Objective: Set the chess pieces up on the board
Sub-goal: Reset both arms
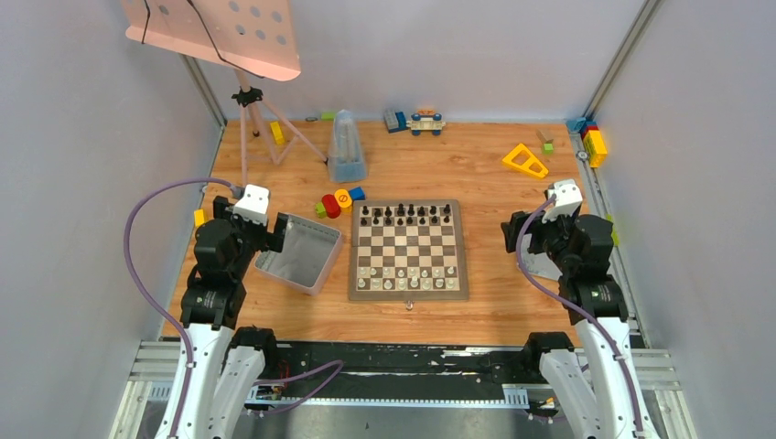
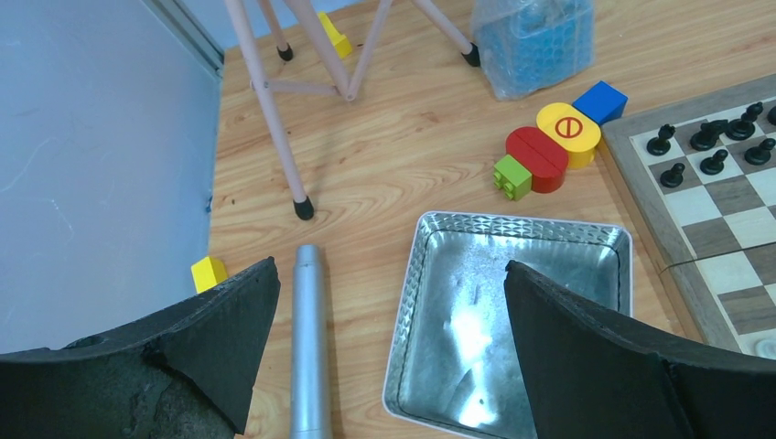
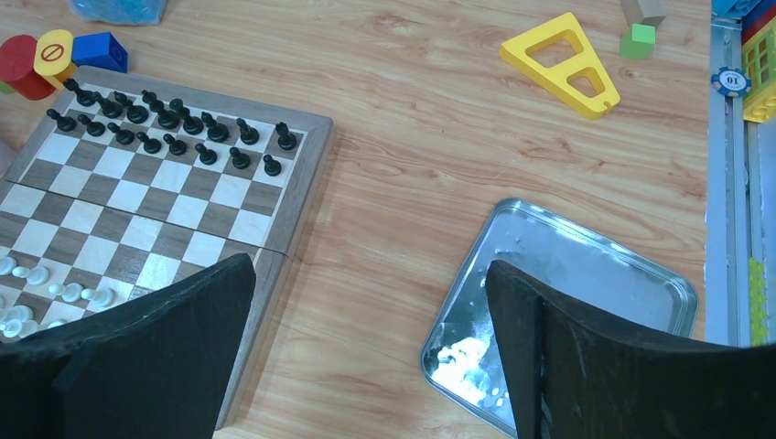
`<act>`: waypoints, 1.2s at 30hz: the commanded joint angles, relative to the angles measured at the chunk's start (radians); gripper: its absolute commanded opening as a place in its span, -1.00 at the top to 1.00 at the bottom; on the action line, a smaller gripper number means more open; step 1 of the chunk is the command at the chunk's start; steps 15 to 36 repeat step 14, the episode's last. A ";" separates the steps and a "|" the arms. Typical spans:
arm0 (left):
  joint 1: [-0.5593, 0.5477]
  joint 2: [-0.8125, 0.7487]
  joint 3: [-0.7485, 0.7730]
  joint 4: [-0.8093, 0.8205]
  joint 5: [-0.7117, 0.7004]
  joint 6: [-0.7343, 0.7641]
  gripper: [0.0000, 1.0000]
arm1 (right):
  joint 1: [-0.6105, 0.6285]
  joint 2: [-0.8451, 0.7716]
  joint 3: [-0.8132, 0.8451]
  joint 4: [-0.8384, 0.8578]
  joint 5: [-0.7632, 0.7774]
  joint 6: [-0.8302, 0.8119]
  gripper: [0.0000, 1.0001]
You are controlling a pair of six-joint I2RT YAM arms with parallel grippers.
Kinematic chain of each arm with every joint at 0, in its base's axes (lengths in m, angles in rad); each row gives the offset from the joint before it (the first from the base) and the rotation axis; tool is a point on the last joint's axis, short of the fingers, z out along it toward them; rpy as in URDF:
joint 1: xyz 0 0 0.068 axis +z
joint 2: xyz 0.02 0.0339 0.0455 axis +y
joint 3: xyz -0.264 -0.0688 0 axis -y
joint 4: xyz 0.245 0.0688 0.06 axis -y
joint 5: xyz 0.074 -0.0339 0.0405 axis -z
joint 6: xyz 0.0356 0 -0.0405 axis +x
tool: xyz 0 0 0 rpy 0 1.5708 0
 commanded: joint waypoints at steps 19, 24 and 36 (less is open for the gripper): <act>0.008 -0.002 0.003 0.018 0.026 0.017 -1.00 | -0.009 -0.003 -0.003 0.040 -0.014 -0.007 -1.00; 0.008 -0.002 0.003 0.018 0.026 0.017 -1.00 | -0.009 -0.003 -0.003 0.040 -0.014 -0.007 -1.00; 0.008 -0.002 0.003 0.018 0.026 0.017 -1.00 | -0.009 -0.003 -0.003 0.040 -0.014 -0.007 -1.00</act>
